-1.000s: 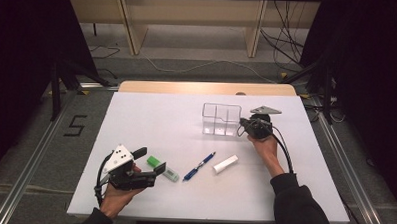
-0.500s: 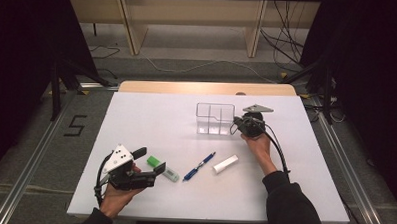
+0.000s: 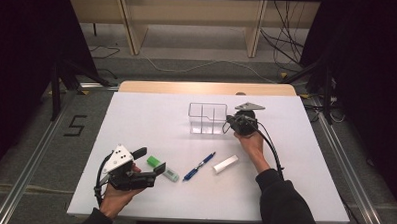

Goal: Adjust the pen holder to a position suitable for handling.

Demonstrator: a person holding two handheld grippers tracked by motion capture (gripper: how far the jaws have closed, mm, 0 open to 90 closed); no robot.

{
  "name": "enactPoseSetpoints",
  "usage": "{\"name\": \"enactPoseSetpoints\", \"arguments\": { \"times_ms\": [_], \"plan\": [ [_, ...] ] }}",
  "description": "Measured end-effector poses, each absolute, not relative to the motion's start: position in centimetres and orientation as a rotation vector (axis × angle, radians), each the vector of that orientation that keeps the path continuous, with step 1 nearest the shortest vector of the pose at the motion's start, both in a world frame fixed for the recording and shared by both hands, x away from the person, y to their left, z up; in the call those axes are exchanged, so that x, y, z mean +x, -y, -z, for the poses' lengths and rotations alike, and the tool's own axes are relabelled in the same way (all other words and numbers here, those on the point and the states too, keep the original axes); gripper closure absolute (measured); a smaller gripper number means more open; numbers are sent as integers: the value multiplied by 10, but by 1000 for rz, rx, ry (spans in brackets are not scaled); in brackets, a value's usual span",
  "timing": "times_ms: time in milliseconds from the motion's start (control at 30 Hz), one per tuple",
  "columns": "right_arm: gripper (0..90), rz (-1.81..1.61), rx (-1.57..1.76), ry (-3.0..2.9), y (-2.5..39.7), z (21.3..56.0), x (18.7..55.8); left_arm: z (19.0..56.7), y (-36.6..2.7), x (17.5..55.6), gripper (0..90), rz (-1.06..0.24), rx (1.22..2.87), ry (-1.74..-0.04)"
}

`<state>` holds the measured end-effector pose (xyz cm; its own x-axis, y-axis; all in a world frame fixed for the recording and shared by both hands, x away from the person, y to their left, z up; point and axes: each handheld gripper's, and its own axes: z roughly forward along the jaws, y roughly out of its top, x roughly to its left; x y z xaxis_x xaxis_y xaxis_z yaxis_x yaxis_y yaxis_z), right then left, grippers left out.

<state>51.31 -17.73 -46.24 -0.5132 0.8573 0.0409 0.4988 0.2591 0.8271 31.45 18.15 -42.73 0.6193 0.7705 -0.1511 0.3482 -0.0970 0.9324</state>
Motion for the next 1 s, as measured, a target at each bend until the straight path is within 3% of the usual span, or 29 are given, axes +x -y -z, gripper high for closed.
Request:
{"name": "enactPoseSetpoints", "arguments": {
  "times_ms": [233,367,667,1000],
  "plan": [
    [864,-1147,1257,-2096,187,457,510,428,-181,314,131,-455,1696,-921],
    [710,-1170,1252,-2083,197,450,505,428,-181,314,132,-454,1698,-925],
    [531,-1219,1259,-2054,211,432,489,429,-180,315,135,-448,1712,-930],
    [440,-1286,1200,-2046,212,417,466,429,-180,315,135,-448,1721,-939]
  ]
}}
